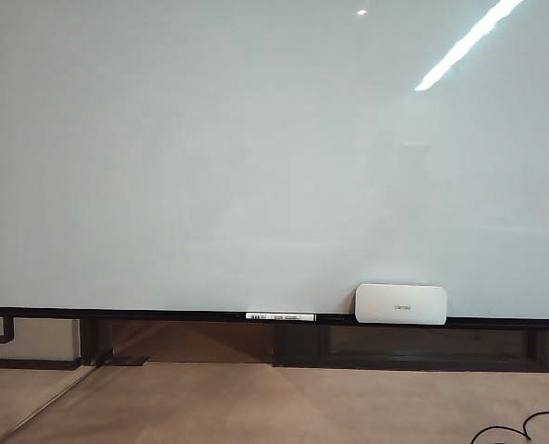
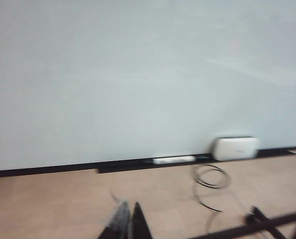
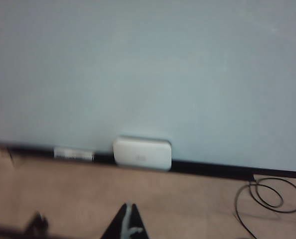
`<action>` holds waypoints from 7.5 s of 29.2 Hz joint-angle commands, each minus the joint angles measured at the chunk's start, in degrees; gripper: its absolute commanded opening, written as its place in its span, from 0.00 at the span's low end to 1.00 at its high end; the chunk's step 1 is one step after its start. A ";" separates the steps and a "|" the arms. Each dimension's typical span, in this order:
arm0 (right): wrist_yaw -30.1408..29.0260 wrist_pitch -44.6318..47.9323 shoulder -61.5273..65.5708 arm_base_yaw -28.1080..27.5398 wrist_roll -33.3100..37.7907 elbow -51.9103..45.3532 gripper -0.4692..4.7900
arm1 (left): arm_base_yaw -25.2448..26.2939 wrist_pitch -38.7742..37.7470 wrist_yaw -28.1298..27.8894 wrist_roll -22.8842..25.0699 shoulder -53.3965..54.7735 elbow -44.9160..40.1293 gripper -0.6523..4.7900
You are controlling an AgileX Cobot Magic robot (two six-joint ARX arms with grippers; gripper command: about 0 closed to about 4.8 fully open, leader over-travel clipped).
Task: Reach to the right to find the marker pen, pick it up, and write the number 18 on the whiteboard.
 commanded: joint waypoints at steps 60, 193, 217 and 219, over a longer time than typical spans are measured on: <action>-13.79 32.70 83.23 -41.18 -7.02 47.89 0.16 | -8.09 36.72 10.19 4.76 44.68 3.87 0.11; -29.70 38.97 149.68 -48.70 -10.27 113.52 0.58 | -7.87 35.63 -3.52 4.55 46.90 3.91 0.12; -27.65 38.86 149.65 -48.57 -11.30 113.74 0.11 | -7.87 35.47 -3.50 3.91 46.90 4.26 0.12; -27.63 38.88 149.65 -48.59 -11.28 113.74 0.08 | -7.87 35.47 -3.48 3.89 46.90 4.50 0.12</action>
